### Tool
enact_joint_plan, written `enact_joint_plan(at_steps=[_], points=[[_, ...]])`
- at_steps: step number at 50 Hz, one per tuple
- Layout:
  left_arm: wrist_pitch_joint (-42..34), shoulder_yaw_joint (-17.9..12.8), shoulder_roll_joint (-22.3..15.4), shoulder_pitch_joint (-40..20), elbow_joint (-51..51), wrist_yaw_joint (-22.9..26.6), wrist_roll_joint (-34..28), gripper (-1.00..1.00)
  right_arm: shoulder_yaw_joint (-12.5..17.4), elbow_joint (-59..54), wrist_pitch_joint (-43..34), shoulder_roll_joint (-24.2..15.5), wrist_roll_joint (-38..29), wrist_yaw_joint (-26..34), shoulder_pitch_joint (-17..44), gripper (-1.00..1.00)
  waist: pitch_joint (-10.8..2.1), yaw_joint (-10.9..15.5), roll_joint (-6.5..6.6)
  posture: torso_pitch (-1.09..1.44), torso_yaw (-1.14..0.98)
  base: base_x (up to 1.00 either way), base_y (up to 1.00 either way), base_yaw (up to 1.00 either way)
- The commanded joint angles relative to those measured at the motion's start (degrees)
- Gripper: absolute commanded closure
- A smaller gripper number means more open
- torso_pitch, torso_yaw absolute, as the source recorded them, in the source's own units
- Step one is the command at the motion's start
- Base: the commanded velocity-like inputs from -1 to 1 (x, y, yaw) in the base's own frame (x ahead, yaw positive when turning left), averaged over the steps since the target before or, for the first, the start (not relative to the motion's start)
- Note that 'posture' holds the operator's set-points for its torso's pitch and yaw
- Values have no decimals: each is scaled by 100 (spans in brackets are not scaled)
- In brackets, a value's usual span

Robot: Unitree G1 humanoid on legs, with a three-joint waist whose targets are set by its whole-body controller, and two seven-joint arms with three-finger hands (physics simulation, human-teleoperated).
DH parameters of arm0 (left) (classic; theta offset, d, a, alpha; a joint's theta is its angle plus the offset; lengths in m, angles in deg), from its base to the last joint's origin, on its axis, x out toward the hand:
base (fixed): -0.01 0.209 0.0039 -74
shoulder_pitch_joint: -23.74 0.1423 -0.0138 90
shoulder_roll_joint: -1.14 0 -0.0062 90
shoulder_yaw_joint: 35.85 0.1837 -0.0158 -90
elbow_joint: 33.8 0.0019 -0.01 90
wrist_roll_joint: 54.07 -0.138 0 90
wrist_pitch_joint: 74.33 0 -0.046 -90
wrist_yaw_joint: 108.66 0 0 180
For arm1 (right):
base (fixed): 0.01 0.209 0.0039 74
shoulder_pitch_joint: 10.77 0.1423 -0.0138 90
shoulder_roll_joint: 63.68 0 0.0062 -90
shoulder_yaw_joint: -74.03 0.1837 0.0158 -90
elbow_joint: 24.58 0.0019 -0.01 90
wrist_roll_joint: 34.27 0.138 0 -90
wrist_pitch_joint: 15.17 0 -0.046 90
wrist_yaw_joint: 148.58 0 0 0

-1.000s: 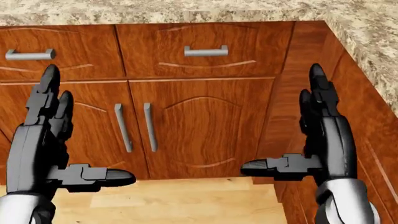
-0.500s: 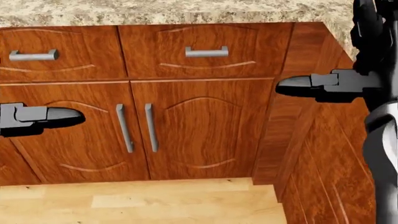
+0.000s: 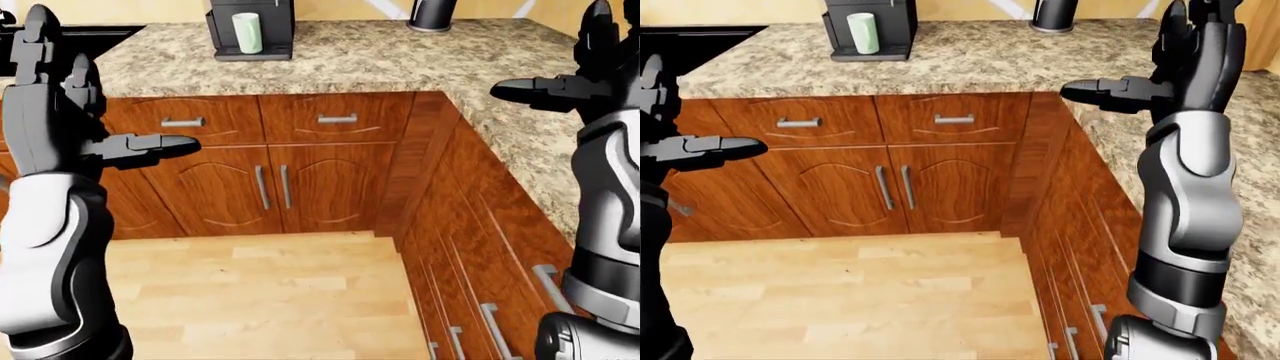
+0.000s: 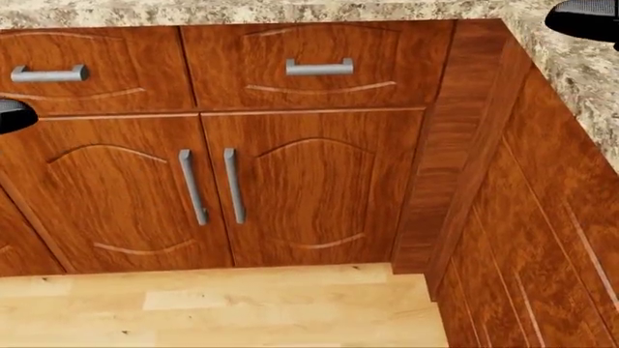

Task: Pick the mug from under the coffee machine dispenser and place it on the counter.

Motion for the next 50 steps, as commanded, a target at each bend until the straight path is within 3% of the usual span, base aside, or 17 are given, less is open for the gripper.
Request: enact_joint_plan(at_steps=[1,14,15,18,24,28,31,33,35,37,41,43,44,45,46,48,50], points=[[124,-77,-142,-174,-130,-54,75,-100,79,50,202,-165,13,10,223,-100,-127,-1,-4,0,0,0,0,0],[212,-193,-384,-199,48,-165,180,-100,80,-230,491,-334,-45,62,266,-100,-132,-2,4,0,0,0,0,0],[211,-191,-394,-205,49,-178,187,-100,70,-238,514,-340,-67,71,270,-100,-241,-9,28,0,0,12,0,0],[188,-223,-445,-231,53,-203,225,-100,65,-227,512,-333,-81,89,269,-100,-98,-18,45,0,0,15,0,0],[221,-220,-481,-208,76,-207,221,-100,60,-230,519,-322,-99,104,281,-100,-66,-24,0,0,0,17,0,0],[220,-227,-508,-213,79,-195,220,-100,63,-218,515,-315,-104,110,272,-100,-76,-41,103,0,0,18,0,0],[214,-236,-531,-232,87,-192,221,-100,65,-205,504,-320,-103,112,277,-100,-55,-37,296,0,0,18,0,0],[213,-247,-544,-240,95,-190,225,-100,68,-209,501,-323,-103,112,281,-100,-103,-34,231,0,0,18,0,0],[214,-255,-565,-255,105,-193,227,-100,68,-169,446,-325,-75,115,293,-100,-90,-8,277,0,0,18,0,0],[220,-255,-569,-252,109,-192,232,-100,72,-173,443,-322,-63,115,290,-100,-134,13,231,0,0,18,0,0],[226,-260,-580,-266,134,-190,246,-100,73,-160,418,-327,-42,108,299,-100,-72,71,-44,0,0,17,0,0],[231,-261,-577,-249,122,-193,248,-100,69,-156,418,-326,-41,108,297,-100,-87,73,-298,0,0,18,0,0],[231,-268,-583,-252,123,-196,251,-100,70,-151,410,-327,-35,109,298,-100,-95,18,-114,0,0,18,0,0],[218,-273,-600,-280,138,-204,258,-100,72,-155,408,-328,-32,108,302,-100,-93,36,-255,0,0,18,0,0],[213,-276,-599,-274,129,-209,266,-100,75,-154,400,-329,-27,102,305,-100,-70,7,-274,0,0,18,0,0],[204,-273,-604,-277,118,-221,274,-100,79,-147,374,-332,-7,88,318,-100,-112,-26,-209,0,0,16,0,0],[203,-265,-610,-287,127,-227,274,-100,81,-154,376,-339,-4,88,314,-100,-65,-36,-100,0,0,15,0,0]])
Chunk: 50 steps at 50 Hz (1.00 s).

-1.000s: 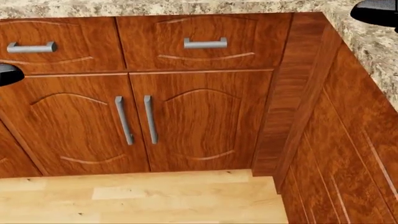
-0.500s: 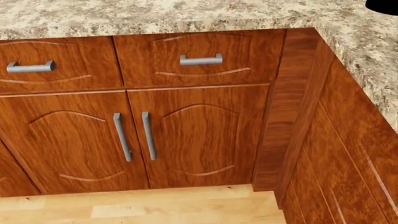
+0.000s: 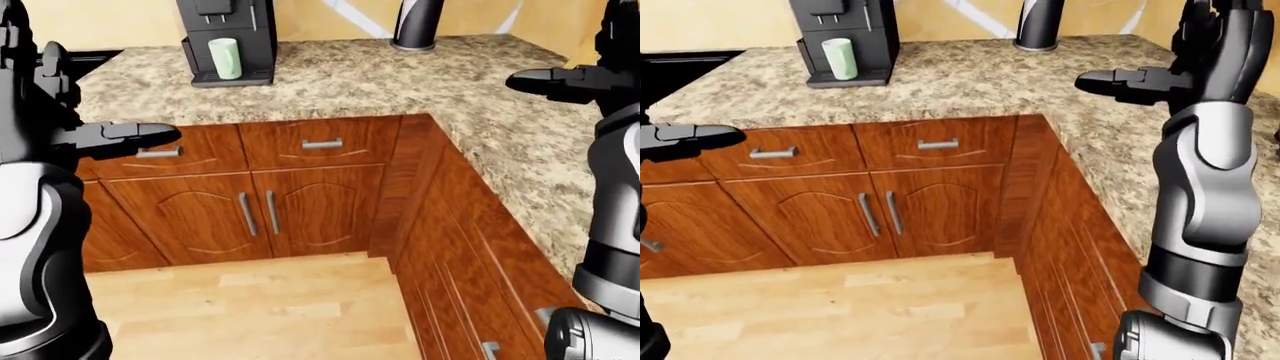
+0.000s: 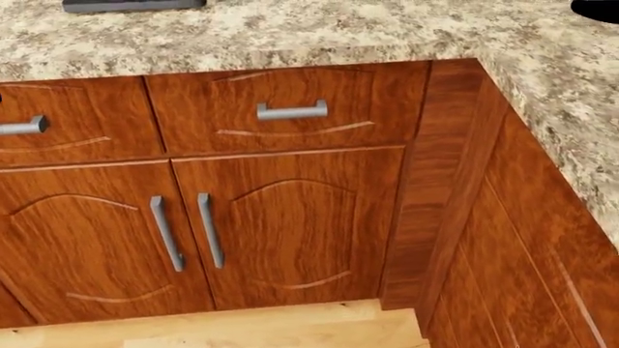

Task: Pick the mug from under the coffee machine dispenser and place it on the counter.

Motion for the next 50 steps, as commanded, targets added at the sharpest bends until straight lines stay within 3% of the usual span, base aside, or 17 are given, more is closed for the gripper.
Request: enact_joint_plan(at_steps=[1,4,6,16,18,20,21,23,30,33,36,42,44,46,47,49,50], points=[[183,-126,-121,-144,-168,-53,-42,-100,3,198,150,-72,27,29,172,-100,-80,28,6,0,0,14,0,0],[158,-135,-136,-162,-179,-61,-26,-100,4,212,131,-82,43,27,183,-100,-75,-4,245,0,0,14,0,0],[163,-136,-138,-158,-173,-63,-28,-100,6,214,130,-84,47,26,179,-100,-194,-33,587,0,0,12,0,0],[157,-144,-174,-192,-145,-70,-8,-100,-6,208,120,-104,38,28,205,-100,-154,64,148,0,0,10,0,0],[130,-155,-184,-194,-173,-83,6,-100,-4,224,103,-106,43,28,208,-100,-163,88,-36,0,0,10,0,0],[143,-155,-196,-203,-147,-77,6,-100,-4,229,98,-107,40,27,207,-100,-244,96,-401,0,0,9,0,0],[149,-154,-188,-187,-156,-82,5,-100,-2,230,93,-109,41,28,211,-100,-191,49,-141,0,0,9,0,0],[135,-167,-200,-186,-173,-86,13,-100,-1,232,93,-108,41,28,208,-100,-187,53,-219,0,0,9,0,0],[120,-175,-255,-229,-136,-96,37,-100,-2,223,110,-98,40,38,198,-100,-112,36,137,0,0,9,1,0],[108,-188,-278,-245,-123,-115,46,-100,-2,211,111,-103,42,43,209,-100,-203,-10,545,0,0,8,2,0],[99,-194,-268,-222,-157,-131,54,-100,-6,233,101,-99,43,45,202,-100,-171,16,495,0,0,9,2,0],[62,-211,-305,-257,-135,-153,84,-100,-4,220,79,-116,55,48,238,-100,-143,57,167,0,0,9,3,0],[49,-220,-329,-275,-125,-160,98,-100,-5,213,77,-118,57,46,244,-100,-138,77,-7,0,0,9,2,0],[49,-204,-335,-283,-126,-167,101,-100,-7,215,73,-116,61,44,247,-100,-216,91,-355,0,0,10,3,0],[51,-200,-330,-268,-138,-169,100,-100,-9,217,70,-118,63,46,249,-100,-165,57,-138,0,0,9,2,0],[49,-206,-332,-270,-134,-172,105,-100,-5,217,57,-125,72,45,263,-100,-169,54,-231,0,0,9,4,0],[45,-207,-333,-273,-139,-176,108,-100,-2,223,49,-128,76,45,262,-100,-188,39,-189,0,0,9,3,0]])
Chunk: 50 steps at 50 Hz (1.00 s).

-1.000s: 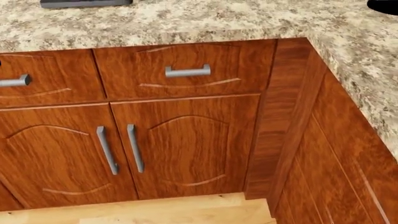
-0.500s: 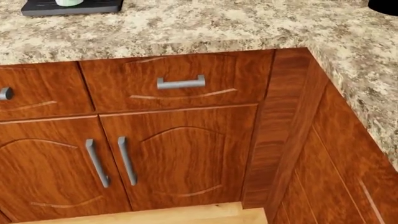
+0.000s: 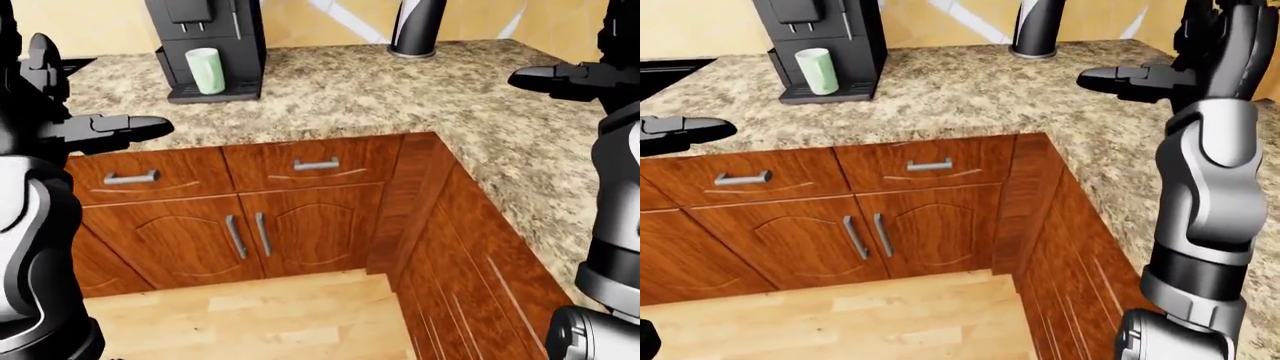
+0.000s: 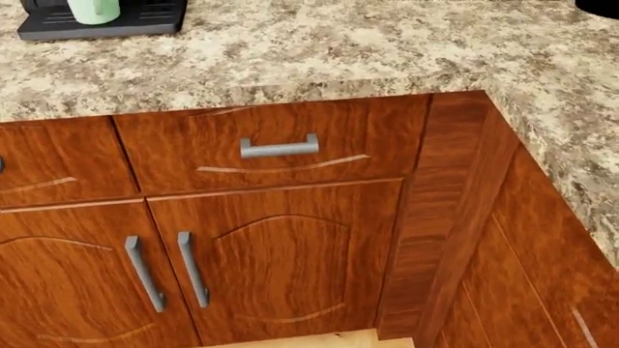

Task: Pick the mug from under the coffee machine dispenser and place it on the counter.

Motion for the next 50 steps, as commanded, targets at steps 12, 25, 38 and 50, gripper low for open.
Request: enact_joint_plan(at_steps=[12,25,38,50], points=[[157,-207,-188,-171,-135,-58,4,-100,-16,207,151,-93,17,49,206,-100,-106,37,622,0,0,9,5,0],[148,-200,-215,-193,-120,-80,17,-100,-12,205,163,-109,24,60,208,-100,-121,40,-47,0,0,9,10,0],[124,-200,-249,-238,-106,-94,36,-100,-15,208,122,-131,39,55,261,-100,-105,40,583,0,0,9,10,0],[145,-200,-247,-202,-131,-83,-15,-100,-18,231,134,-120,34,67,227,-100,-79,72,-76,0,0,10,10,0]])
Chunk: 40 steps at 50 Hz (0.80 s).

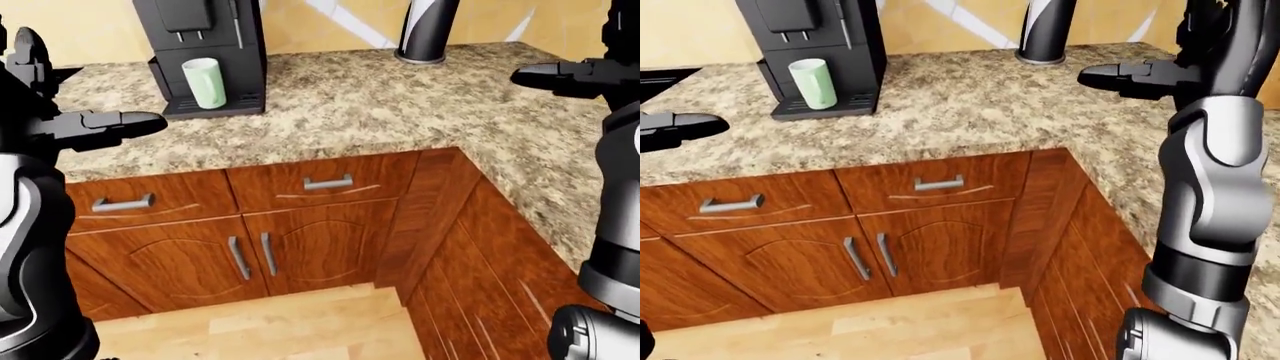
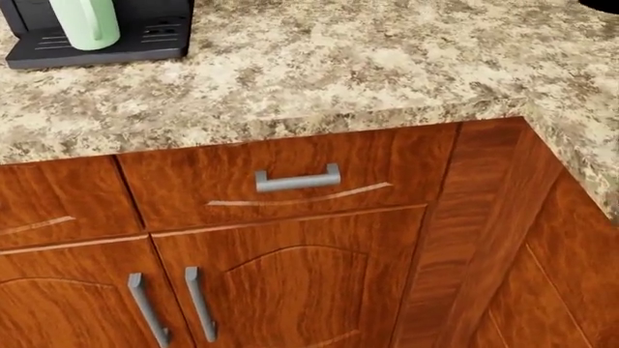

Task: Pick the mug from under the coffee machine dispenser and place it on the counter.

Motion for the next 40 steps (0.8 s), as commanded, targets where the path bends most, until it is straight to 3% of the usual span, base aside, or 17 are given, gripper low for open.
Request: enact_joint_plan(at_steps=[1,7,9,10,13,19,21,23,24,26,28,32,34,36,37,38,40], points=[[145,-149,-151,-172,-126,-19,-34,-100,-15,167,108,-74,4,16,197,-100,-150,46,-69,0,0,12,9,0],[124,-164,-166,-189,-125,-23,-21,-100,-7,190,93,-74,7,15,182,-100,-81,19,248,0,0,12,10,0],[114,-170,-178,-200,-122,-24,-15,-100,-3,192,82,-80,12,12,194,-100,-118,-18,492,0,0,12,9,0],[112,-171,-172,-187,-136,-31,-16,-100,-3,190,84,-80,11,12,190,-100,-185,-31,712,0,0,12,10,0],[111,-173,-182,-196,-129,-32,-11,-100,1,190,75,-90,19,15,202,-100,-129,1,639,0,0,12,10,0],[111,-161,-189,-220,-109,-39,-14,-100,-4,178,75,-97,23,19,215,-100,-111,50,282,0,0,12,10,0],[109,-150,-192,-224,-109,-38,-15,-100,-2,185,66,-104,28,20,221,-100,-118,73,106,0,0,11,10,0],[111,-148,-177,-205,-124,-41,-19,-100,-6,182,66,-105,24,17,224,-100,-187,92,-224,0,0,12,10,0],[101,-148,-194,-239,-103,-41,-16,-100,-8,180,61,-112,24,17,240,-100,-143,44,10,0,0,12,9,0],[100,-142,-190,-236,-107,-43,-19,-100,-8,171,68,-111,23,20,235,-100,-154,47,-82,0,0,12,10,0],[116,-154,-181,-208,-106,-27,-22,-100,-13,174,77,-105,13,23,222,-100,-189,35,-16,0,0,12,10,0],[112,-169,-193,-209,-100,-25,-12,-100,-13,182,78,-109,2,32,224,-100,-85,18,217,0,0,12,10,0],[111,-162,-179,-190,-124,-32,-14,-100,-13,182,76,-111,-2,35,225,-100,-98,-12,424,0,0,12,10,0],[106,-174,-197,-208,-104,-28,-10,-100,-15,192,74,-107,-7,38,224,-100,-232,-19,846,0,0,12,10,0],[112,-173,-197,-207,-100,-27,-11,-100,-14,191,75,-108,-7,41,223,-100,-164,21,557,0,0,12,9,0],[118,-168,-184,-196,-103,-35,-14,-100,-11,187,76,-108,-8,43,223,-100,-144,1,666,0,0,12,10,0],[119,-159,-165,-172,-129,-39,-18,-100,-11,188,79,-108,-11,48,222,-100,-187,42,565,0,0,12,10,0]])
